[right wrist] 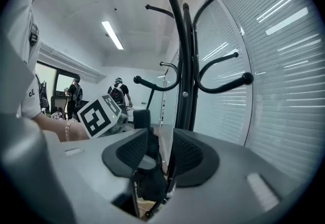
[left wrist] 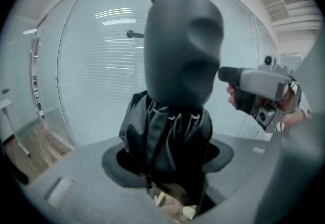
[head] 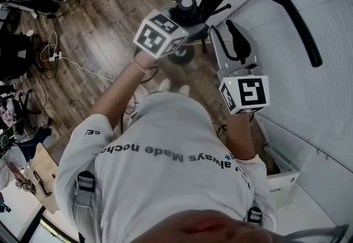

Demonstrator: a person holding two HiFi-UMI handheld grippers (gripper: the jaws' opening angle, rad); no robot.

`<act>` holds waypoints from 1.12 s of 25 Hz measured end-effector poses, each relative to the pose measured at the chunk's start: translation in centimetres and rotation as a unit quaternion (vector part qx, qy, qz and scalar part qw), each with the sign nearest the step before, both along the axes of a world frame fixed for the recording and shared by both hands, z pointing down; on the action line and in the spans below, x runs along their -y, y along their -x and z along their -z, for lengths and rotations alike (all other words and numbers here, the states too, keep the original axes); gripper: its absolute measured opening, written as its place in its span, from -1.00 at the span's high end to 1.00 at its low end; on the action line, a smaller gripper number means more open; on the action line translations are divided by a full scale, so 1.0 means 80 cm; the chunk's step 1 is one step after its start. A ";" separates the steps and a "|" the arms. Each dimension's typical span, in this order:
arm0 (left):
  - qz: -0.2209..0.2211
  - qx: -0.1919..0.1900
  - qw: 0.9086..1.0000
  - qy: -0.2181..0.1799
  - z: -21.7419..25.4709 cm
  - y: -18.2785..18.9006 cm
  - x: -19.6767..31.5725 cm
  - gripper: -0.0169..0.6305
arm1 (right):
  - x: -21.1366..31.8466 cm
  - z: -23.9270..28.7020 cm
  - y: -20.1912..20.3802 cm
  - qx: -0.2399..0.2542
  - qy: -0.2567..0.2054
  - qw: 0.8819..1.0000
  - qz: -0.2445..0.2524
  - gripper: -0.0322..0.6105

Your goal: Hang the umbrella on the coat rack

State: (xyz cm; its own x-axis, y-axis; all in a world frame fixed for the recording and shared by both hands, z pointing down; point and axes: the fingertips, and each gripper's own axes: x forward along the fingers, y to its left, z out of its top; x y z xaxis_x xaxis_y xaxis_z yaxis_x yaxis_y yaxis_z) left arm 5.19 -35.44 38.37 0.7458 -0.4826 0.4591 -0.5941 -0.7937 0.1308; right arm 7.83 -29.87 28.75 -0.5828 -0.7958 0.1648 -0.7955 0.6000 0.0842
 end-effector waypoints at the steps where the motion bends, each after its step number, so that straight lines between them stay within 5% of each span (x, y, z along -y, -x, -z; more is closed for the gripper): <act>1: 0.002 -0.002 1.000 -0.002 0.000 0.000 0.001 0.12 | -0.001 -0.007 -0.005 0.001 0.008 1.000 -0.006 0.42; 16: 0.096 -0.081 0.989 -0.074 0.046 0.058 -0.019 0.00 | -0.028 -0.050 -0.025 0.009 0.045 0.998 -0.035 0.45; 28: 0.156 -0.114 0.972 -0.133 0.083 0.117 -0.099 0.25 | -0.078 -0.030 -0.027 0.017 0.024 0.998 -0.052 0.54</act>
